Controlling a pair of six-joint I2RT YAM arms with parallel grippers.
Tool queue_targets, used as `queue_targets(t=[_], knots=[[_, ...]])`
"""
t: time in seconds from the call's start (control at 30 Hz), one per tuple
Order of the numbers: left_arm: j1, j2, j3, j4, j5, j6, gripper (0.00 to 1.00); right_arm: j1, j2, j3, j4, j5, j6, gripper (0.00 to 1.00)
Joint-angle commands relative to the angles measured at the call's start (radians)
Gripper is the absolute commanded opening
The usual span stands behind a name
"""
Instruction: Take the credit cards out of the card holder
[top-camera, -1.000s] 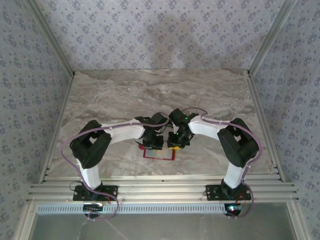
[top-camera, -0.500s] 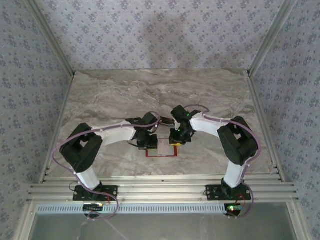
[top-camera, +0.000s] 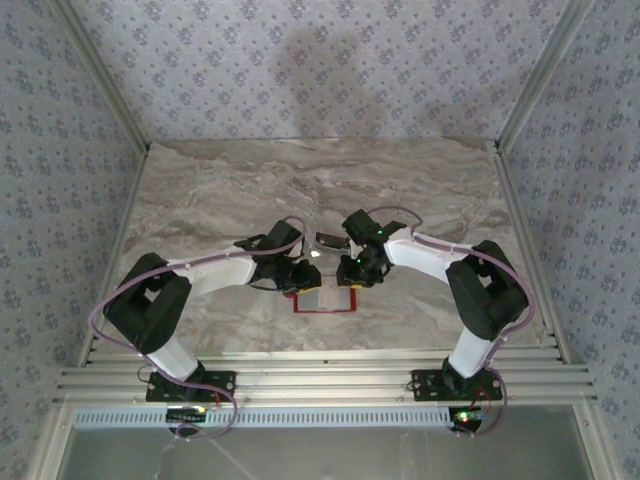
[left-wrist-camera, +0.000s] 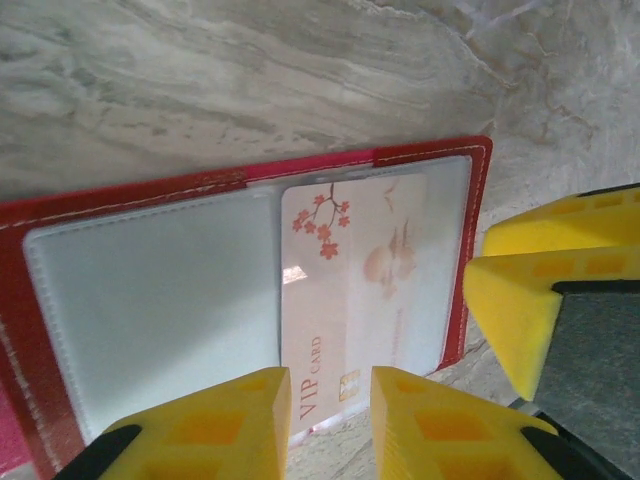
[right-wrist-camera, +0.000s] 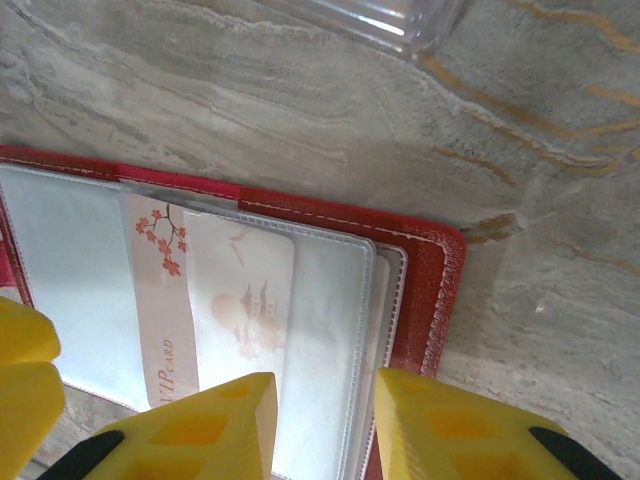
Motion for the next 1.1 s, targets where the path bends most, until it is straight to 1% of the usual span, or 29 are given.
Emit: queue_targets(t=[0.0, 0.1, 0.2, 0.37, 0.6, 0.8, 0.87, 1.07], knots=[[0.012, 0.038, -0.013, 0.048, 0.05, -0.008, 0.31, 0.012, 0.046, 0.007, 0.008, -0.015, 0.011, 0.32], [0.012, 0.052, -0.018, 0.042, 0.037, 0.0, 0.32, 0.019, 0.08, 0.014, -0.003, 0.006, 0.008, 0.31], [0.014, 0.07, -0.019, 0.044, 0.044, 0.005, 0.34, 0.023, 0.103, 0.019, -0.03, 0.046, 0.002, 0.28], [0.014, 0.097, -0.033, 0.089, 0.083, -0.002, 0.35, 0.024, 0.124, 0.003, -0.016, 0.04, 0.003, 0.26], [0.014, 0.092, -0.049, 0.159, 0.131, -0.015, 0.28, 0.027, 0.127, 0.002, -0.015, 0.037, 0.008, 0.25], [0.014, 0.085, -0.042, 0.163, 0.145, -0.01, 0.17, 0.027, 0.127, 0.003, -0.019, 0.035, 0.008, 0.25], [0.015, 0.079, -0.034, 0.136, 0.133, 0.001, 0.15, 0.028, 0.126, 0.003, -0.021, 0.036, 0.007, 0.25], [0.019, 0.039, 0.008, -0.042, 0.042, 0.08, 0.09, 0.022, 0.119, 0.002, -0.036, 0.042, 0.004, 0.25]])
